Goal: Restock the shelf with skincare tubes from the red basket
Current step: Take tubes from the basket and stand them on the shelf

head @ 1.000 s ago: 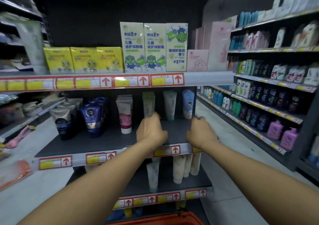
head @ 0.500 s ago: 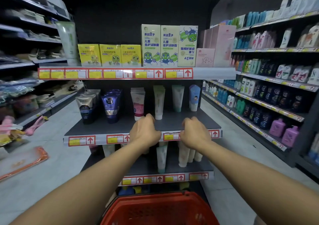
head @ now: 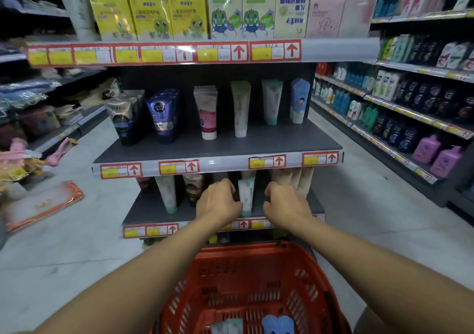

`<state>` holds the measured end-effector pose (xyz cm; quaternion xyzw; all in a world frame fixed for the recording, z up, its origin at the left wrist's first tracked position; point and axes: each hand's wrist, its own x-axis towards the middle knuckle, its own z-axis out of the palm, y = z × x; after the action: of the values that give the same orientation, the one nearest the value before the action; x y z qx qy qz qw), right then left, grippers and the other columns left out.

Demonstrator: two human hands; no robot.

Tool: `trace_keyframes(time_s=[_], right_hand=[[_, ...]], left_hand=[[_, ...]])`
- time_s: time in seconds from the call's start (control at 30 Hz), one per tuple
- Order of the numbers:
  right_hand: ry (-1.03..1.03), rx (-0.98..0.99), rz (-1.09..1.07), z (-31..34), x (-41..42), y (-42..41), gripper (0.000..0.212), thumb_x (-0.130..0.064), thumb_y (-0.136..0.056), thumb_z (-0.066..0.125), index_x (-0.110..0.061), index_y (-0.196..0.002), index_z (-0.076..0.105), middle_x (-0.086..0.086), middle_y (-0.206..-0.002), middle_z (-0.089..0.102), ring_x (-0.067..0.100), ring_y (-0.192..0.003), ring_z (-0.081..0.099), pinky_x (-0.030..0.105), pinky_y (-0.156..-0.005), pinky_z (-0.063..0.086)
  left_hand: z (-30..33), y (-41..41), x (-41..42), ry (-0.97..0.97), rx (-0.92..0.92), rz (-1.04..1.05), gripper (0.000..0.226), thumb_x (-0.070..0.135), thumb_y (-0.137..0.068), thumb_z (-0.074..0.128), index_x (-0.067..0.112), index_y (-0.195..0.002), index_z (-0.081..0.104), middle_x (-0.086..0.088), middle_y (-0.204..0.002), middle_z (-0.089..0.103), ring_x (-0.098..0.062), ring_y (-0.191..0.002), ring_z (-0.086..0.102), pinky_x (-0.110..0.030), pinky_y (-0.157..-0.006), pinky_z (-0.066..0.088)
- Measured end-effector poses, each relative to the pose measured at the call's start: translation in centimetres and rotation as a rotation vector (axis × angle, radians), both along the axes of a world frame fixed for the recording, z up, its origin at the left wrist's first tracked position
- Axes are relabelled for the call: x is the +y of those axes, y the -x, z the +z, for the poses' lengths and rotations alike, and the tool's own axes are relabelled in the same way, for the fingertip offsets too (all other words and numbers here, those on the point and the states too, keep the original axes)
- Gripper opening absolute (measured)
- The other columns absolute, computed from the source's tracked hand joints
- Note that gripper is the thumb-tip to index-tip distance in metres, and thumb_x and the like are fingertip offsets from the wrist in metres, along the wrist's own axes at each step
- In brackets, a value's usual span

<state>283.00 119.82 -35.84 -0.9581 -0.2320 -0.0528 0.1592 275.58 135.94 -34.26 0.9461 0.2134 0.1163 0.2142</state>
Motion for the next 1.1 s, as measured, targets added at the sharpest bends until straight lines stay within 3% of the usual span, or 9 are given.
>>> trace_keyframes(time_s=[0.2, 0.3, 0.53, 0.67, 1.1], right_hand=[[0.045, 0.085, 0.004, -3.7, 0.9, 0.0, 0.023, -0.028, -0.088, 0.062, -0.017, -0.109, 0.061, 0.011, -0.115, 0.056, 0.034, -0.101, 0.06, 0.042, -0.079, 0.055], [0.062, 0.11, 0.015, -5.6, 1.8, 0.0, 0.021, -0.026, -0.086, 0.063, -0.015, -0.103, 0.058, 0.01, -0.112, 0.055, 0.035, -0.101, 0.061, 0.04, -0.073, 0.051], [0.139, 0.249, 0.041, -11.8, 2.6, 1.1, 0.03, -0.027, -0.088, 0.063, -0.013, -0.115, 0.062, 0.011, -0.12, 0.057, 0.032, -0.107, 0.062, 0.04, -0.084, 0.054], [0.191, 0.373, 0.037, -16.2, 1.6, 1.7, 0.034, -0.026, -0.088, 0.062, -0.013, -0.12, 0.06, 0.012, -0.123, 0.058, 0.033, -0.112, 0.062, 0.041, -0.089, 0.055], [0.299, 0.685, -0.056, -30.0, -0.9, 4.5, 0.022, -0.018, -0.09, 0.057, -0.006, -0.1, 0.073, 0.016, -0.105, 0.074, 0.033, -0.099, 0.072, 0.035, -0.08, 0.055]], left_hand=[[-4.0, 0.0, 0.1, 0.074, 0.117, -0.021, 0.028, 0.037, -0.084, 0.075, 0.03, -0.108, 0.061, -0.001, -0.114, 0.069, -0.03, -0.106, 0.066, -0.037, -0.081, 0.055], [-5.9, -0.2, 0.3, 0.089, 0.138, -0.021, 0.026, 0.035, -0.084, 0.073, 0.028, -0.108, 0.063, -0.003, -0.114, 0.071, -0.031, -0.106, 0.067, -0.036, -0.08, 0.054], [-12.3, 0.6, 1.0, 0.141, 0.244, 0.043, 0.024, 0.033, -0.086, 0.071, 0.026, -0.108, 0.066, -0.006, -0.117, 0.071, -0.031, -0.113, 0.067, -0.037, -0.087, 0.054], [-16.3, 1.5, 1.0, 0.216, 0.339, 0.066, 0.022, 0.032, -0.083, 0.072, 0.027, -0.104, 0.063, -0.004, -0.109, 0.072, -0.029, -0.103, 0.069, -0.036, -0.08, 0.055], [-30.4, 4.8, 1.9, 0.407, 0.637, 0.199, 0.033, 0.042, -0.087, 0.07, 0.02, -0.111, 0.074, -0.01, -0.115, 0.075, -0.032, -0.108, 0.071, -0.039, -0.091, 0.058]])
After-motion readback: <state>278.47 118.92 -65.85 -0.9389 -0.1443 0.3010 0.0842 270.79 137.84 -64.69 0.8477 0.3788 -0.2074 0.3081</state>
